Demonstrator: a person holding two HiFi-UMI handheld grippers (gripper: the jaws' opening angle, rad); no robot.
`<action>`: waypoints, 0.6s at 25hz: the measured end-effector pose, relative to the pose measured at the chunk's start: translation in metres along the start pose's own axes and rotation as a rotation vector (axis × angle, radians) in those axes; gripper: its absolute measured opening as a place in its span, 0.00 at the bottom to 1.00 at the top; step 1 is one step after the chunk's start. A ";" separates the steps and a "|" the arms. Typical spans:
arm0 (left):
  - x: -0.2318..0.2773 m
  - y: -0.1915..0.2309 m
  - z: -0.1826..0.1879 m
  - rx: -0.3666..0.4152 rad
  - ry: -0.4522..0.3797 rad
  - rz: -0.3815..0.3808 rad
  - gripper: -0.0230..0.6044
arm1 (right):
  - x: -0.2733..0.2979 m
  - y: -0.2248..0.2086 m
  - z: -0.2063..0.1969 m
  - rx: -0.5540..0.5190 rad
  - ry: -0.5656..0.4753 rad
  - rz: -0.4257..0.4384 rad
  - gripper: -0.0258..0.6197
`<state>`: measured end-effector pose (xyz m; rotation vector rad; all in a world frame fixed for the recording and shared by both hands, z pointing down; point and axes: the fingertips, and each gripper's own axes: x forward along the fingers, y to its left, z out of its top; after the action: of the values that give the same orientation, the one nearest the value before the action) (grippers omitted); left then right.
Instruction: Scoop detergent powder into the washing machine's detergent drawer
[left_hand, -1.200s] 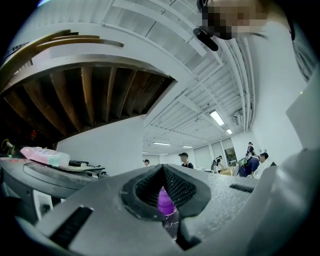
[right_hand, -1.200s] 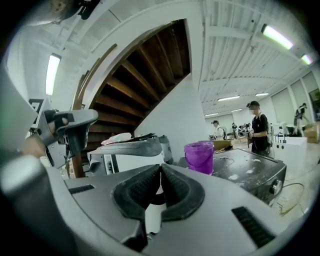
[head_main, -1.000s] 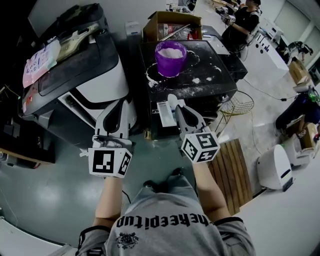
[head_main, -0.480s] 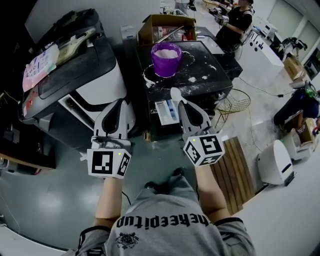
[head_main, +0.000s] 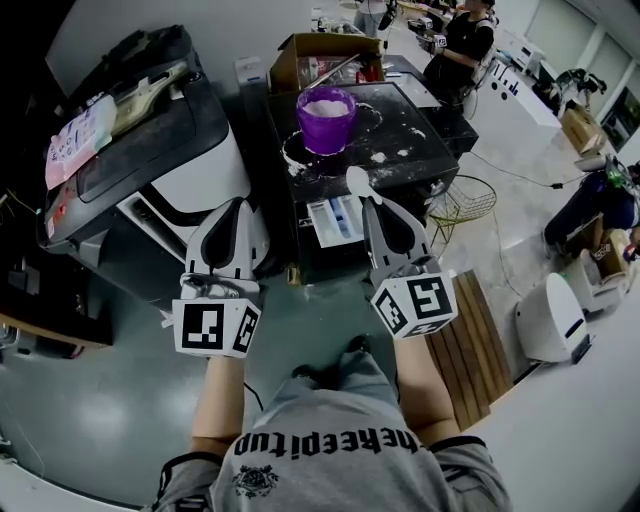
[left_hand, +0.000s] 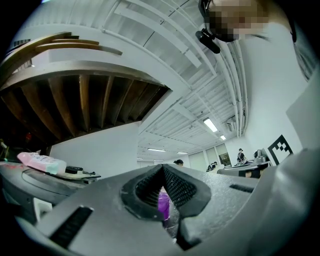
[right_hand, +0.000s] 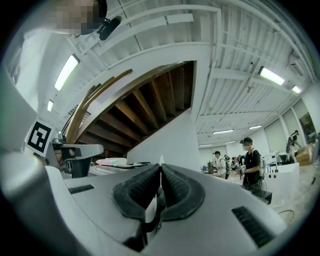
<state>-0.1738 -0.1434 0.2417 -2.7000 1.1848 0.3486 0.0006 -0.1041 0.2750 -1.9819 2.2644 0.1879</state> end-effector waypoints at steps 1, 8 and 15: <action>-0.001 0.000 0.000 -0.001 -0.001 0.000 0.04 | -0.002 0.000 0.002 -0.008 -0.005 -0.004 0.05; -0.003 0.000 0.003 -0.007 -0.011 -0.005 0.04 | -0.012 0.002 0.010 -0.038 -0.023 -0.030 0.05; -0.004 0.003 0.000 -0.011 -0.013 -0.009 0.04 | -0.013 0.003 0.008 -0.049 -0.031 -0.046 0.05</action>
<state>-0.1783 -0.1428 0.2430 -2.7081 1.1703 0.3716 -0.0008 -0.0896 0.2691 -2.0378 2.2142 0.2705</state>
